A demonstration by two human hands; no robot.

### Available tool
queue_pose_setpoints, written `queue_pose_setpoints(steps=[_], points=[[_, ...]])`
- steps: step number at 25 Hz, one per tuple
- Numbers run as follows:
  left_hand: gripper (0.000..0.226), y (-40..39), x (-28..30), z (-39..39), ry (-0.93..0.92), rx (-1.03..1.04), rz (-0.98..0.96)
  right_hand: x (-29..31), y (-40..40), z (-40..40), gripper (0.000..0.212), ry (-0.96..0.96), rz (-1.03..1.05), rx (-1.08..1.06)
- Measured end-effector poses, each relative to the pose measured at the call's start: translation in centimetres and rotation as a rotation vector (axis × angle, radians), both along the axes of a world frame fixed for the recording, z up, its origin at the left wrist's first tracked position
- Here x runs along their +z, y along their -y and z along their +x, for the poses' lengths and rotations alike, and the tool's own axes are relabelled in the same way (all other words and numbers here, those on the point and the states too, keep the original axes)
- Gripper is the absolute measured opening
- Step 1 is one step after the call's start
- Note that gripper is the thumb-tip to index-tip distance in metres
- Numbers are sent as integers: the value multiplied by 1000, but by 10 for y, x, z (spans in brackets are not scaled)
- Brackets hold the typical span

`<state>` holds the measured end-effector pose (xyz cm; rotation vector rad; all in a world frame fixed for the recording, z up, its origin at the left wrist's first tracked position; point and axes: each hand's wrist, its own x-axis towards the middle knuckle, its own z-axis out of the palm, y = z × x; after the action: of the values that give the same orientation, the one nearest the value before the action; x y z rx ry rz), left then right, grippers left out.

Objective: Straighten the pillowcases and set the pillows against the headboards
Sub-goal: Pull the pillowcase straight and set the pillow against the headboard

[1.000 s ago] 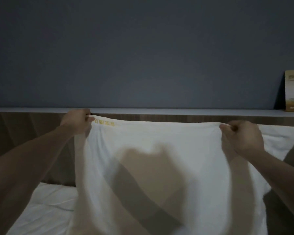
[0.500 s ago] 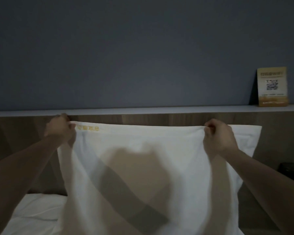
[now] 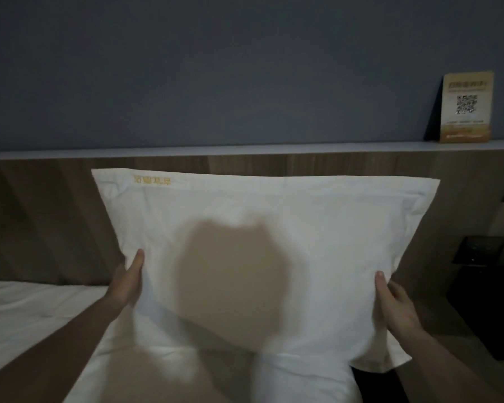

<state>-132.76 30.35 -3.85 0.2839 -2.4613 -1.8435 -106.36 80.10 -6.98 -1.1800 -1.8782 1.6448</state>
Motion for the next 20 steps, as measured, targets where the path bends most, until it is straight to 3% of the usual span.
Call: queue_pose_setpoints(steps=[2, 8, 11, 12, 15, 18, 20], points=[[106, -4, -5, 4, -11, 32, -8, 5, -3, -6, 37, -52, 76, -82], [104, -6, -1, 1, 45, 71, -104, 32, -11, -14, 30, -94, 332, -171], [102, -8, 2, 9, 67, 77, -116, 18, -12, -14, 22, 27, 400, -112], [98, -13, 2, 13, 17, 99, -150, 16, -10, -12, 24, 47, 399, -89], [97, -28, -5, 34, -164, 78, -249, 10, -3, -7, 56, -135, 442, -20], [107, -36, -16, 44, -167, 18, -273, 1, 16, -5, 84, -143, 489, 153], [103, -32, -17, 41, -145, 32, -253, 2, 22, -9, 91, -122, 431, 171]])
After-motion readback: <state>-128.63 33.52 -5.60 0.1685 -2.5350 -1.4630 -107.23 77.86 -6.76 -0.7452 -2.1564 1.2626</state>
